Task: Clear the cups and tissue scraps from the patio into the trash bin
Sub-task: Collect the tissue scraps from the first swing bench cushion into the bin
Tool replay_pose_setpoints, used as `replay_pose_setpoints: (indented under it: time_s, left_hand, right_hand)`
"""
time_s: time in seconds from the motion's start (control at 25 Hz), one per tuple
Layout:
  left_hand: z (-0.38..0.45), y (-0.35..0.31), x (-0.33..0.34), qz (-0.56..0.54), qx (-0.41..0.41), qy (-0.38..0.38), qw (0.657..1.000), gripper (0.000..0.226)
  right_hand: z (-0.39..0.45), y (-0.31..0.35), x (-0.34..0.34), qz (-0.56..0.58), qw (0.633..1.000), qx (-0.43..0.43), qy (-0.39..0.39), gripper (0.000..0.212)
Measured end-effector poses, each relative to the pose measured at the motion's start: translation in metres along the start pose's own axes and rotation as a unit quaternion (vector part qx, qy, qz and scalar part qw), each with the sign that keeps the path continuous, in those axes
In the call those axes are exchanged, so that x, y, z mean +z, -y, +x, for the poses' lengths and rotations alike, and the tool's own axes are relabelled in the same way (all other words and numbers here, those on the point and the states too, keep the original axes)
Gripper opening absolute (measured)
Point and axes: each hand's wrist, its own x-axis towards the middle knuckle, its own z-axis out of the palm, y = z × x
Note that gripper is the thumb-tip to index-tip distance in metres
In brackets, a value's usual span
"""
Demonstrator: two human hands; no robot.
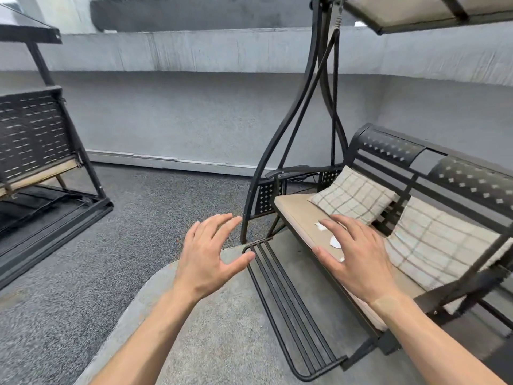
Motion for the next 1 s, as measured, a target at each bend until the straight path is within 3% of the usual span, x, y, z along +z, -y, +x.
replay_pose_setpoints:
  time_s: [0.48, 1.0]
  left_hand:
    - [0.190, 0.092, 0.104, 0.015, -0.006, 0.018, 1.000, 0.074]
    - [0.389, 0.185, 0.223, -0.069, 0.100, 0.041, 0.992, 0.074]
  right_hand:
    - [0.187, -0.070, 0.120, 0.013, 1.000, 0.008, 0.002, 0.052]
    - [0.336, -0.116, 0.212, -0.069, 0.993, 0.095, -0.014, 0.056]
